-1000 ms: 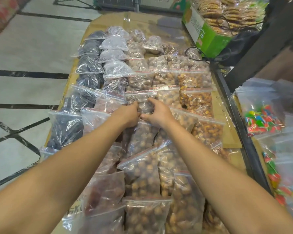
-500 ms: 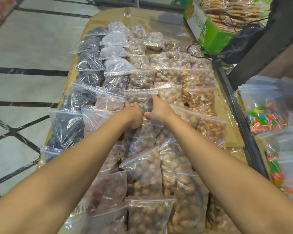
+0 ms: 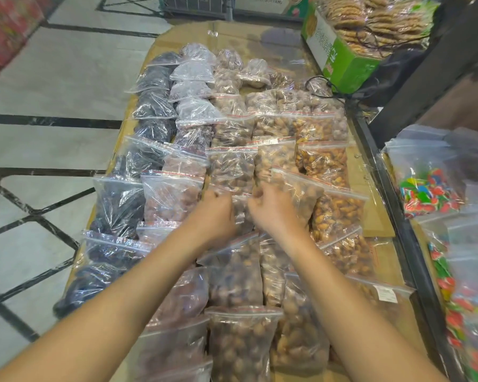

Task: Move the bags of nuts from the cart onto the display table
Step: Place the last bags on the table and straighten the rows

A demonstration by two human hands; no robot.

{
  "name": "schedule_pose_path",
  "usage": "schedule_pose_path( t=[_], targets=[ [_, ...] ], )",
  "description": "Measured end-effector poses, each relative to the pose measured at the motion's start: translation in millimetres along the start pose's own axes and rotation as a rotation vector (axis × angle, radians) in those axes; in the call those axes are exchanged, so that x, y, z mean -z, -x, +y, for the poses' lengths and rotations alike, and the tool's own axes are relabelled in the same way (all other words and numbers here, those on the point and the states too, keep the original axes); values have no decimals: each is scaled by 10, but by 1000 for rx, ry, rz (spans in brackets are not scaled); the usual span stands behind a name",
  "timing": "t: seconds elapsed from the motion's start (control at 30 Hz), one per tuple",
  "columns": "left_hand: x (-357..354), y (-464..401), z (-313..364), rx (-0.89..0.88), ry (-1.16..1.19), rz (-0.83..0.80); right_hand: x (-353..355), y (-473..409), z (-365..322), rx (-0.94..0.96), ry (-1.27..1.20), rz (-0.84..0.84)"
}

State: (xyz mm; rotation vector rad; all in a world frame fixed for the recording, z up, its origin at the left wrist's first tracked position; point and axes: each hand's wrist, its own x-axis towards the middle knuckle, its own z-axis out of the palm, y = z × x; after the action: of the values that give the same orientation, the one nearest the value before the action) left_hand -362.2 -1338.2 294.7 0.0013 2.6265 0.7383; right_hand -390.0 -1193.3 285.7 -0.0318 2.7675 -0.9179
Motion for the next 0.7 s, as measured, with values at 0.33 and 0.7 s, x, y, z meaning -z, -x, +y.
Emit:
schedule_pose_path(
  t=[0.33, 0.7],
  targets=[
    [-295, 54, -161, 189, 36, -42, -107, 238, -121, -181, 51, -265],
    [-134, 151, -149, 109, -5, -43, -178, 295, 139, -197, -252, -152]
  ],
)
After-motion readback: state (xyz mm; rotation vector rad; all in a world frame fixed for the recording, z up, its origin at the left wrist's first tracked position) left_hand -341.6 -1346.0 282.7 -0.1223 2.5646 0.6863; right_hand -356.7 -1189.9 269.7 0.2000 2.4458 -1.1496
